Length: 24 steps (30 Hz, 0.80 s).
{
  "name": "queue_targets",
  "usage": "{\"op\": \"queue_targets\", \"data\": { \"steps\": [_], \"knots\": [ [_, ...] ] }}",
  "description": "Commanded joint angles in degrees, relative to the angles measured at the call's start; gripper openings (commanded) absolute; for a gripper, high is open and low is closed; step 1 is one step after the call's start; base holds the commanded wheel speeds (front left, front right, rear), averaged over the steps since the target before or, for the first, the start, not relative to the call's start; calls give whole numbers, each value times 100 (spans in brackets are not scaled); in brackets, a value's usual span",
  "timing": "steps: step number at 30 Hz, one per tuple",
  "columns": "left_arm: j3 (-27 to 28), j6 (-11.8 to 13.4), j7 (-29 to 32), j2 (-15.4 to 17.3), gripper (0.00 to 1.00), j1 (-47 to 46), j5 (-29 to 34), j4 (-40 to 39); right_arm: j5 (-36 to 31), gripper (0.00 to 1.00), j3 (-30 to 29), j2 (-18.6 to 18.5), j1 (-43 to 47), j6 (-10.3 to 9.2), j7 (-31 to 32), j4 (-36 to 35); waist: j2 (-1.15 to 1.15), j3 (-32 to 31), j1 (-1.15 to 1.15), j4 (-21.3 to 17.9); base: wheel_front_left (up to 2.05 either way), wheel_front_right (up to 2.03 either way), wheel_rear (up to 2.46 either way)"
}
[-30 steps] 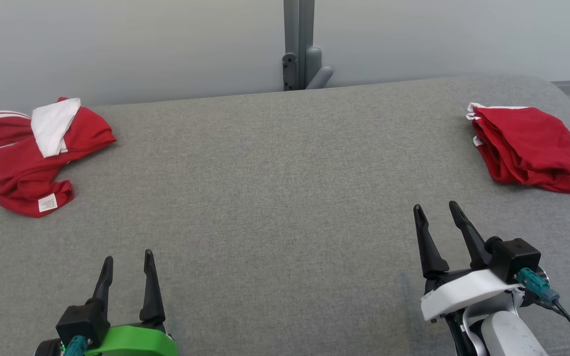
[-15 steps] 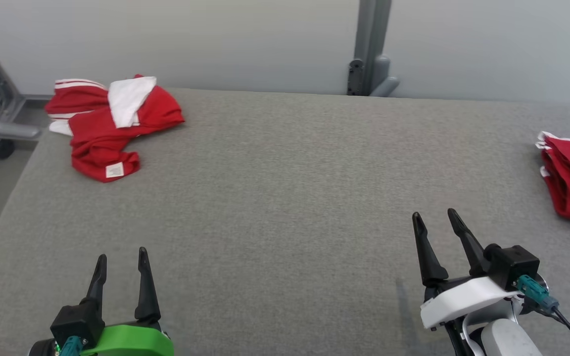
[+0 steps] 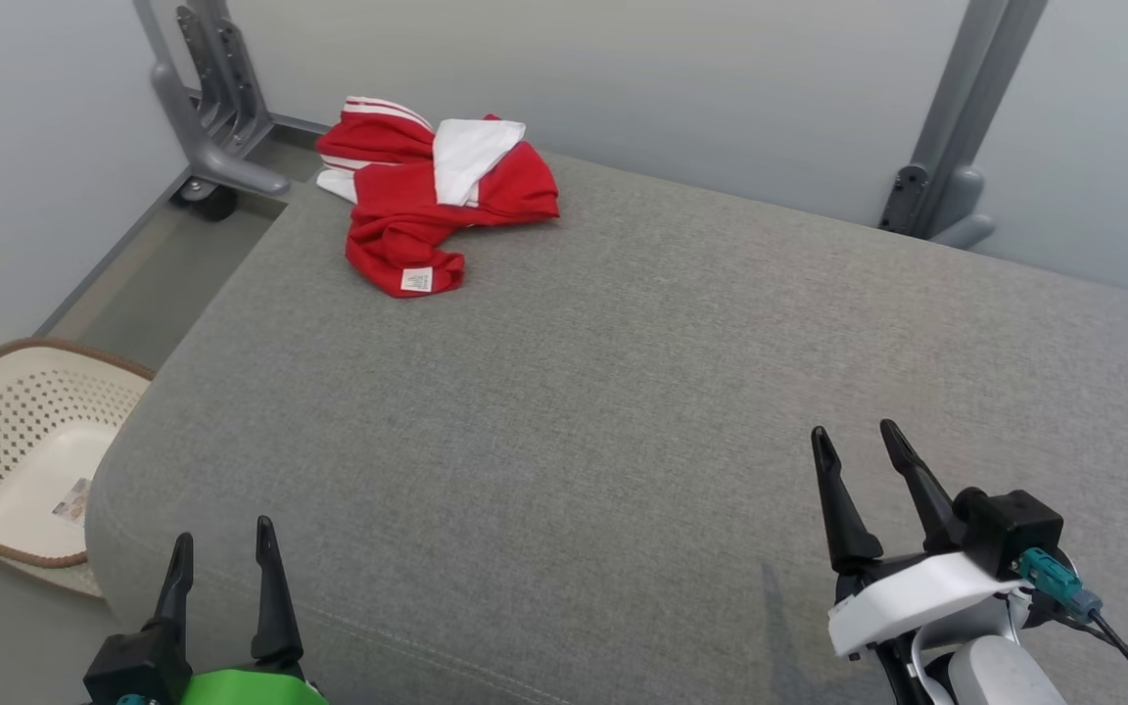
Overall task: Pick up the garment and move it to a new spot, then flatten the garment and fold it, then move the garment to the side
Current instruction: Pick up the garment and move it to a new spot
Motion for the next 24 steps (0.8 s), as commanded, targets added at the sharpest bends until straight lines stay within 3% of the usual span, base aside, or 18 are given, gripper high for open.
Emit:
{"op": "queue_targets", "data": {
  "steps": [1,15,24],
  "knots": [
    [9,33,-2,13,100,73,26,-27,39,100,6,-12,17,-6,-26,6,35,6,0,197,0,0,0],
    [-122,12,-2,6,100,-245,-56,-75,-165,100,-106,-15,-101,-6,-3,-134,35,254,0,-26,0,0,0],
    [-26,-220,151,543,100,-1700,74,-150,-371,100,-245,-16,-341,-6,134,-456,35,820,0,-300,0,0,0]
  ]
}}
